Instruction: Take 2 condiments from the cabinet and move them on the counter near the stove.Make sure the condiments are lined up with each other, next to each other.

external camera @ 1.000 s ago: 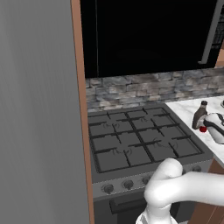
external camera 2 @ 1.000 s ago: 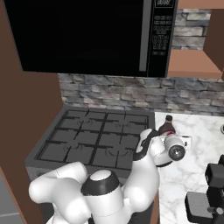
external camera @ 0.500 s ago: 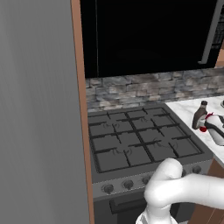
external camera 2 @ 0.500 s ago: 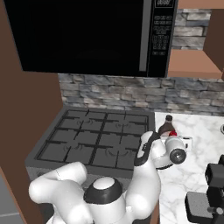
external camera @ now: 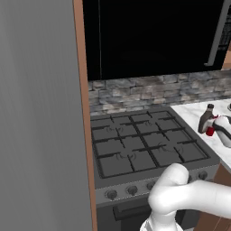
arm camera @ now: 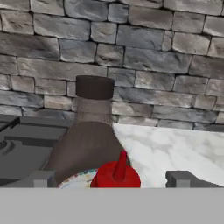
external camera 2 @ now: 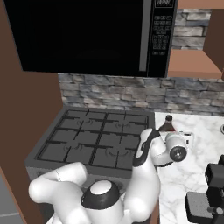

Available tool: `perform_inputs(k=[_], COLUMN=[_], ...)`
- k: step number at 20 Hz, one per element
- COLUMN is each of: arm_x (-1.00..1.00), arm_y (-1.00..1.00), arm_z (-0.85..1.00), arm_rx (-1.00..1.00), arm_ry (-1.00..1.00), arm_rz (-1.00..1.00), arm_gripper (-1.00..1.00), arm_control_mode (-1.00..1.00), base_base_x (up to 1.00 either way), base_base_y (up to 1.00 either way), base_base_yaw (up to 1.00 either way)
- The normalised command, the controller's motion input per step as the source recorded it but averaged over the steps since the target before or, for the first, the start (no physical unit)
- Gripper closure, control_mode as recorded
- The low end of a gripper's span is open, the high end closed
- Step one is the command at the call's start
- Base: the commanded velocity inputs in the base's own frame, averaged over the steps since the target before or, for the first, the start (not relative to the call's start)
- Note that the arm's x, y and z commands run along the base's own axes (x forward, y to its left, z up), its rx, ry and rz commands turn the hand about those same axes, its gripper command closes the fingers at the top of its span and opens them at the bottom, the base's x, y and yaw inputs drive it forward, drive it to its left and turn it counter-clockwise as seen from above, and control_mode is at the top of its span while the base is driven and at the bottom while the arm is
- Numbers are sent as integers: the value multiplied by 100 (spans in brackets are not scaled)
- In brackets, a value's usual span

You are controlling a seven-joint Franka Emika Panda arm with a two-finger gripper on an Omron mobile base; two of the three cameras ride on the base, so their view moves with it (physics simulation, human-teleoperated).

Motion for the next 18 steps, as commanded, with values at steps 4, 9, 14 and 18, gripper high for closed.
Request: perform_inputs(k=[4,9,14,18], arm_x=[-12,-32,-48,-35], arm_y=[0,0,37,75], arm_z=[43,41,40,31], arm_rx=[-2,-4,-7,-12], arm_ry=[-5,-11,-12,-6], arm_rz=[-1,-3,-3,-4], arm_gripper=[-100,-100,-100,-100], arm_control_mode=[-100,-100,-100,-100], base_base_x=[0,0,0,0], base_base_y=[0,0,0,0], base_base_yaw=[0,0,0,0])
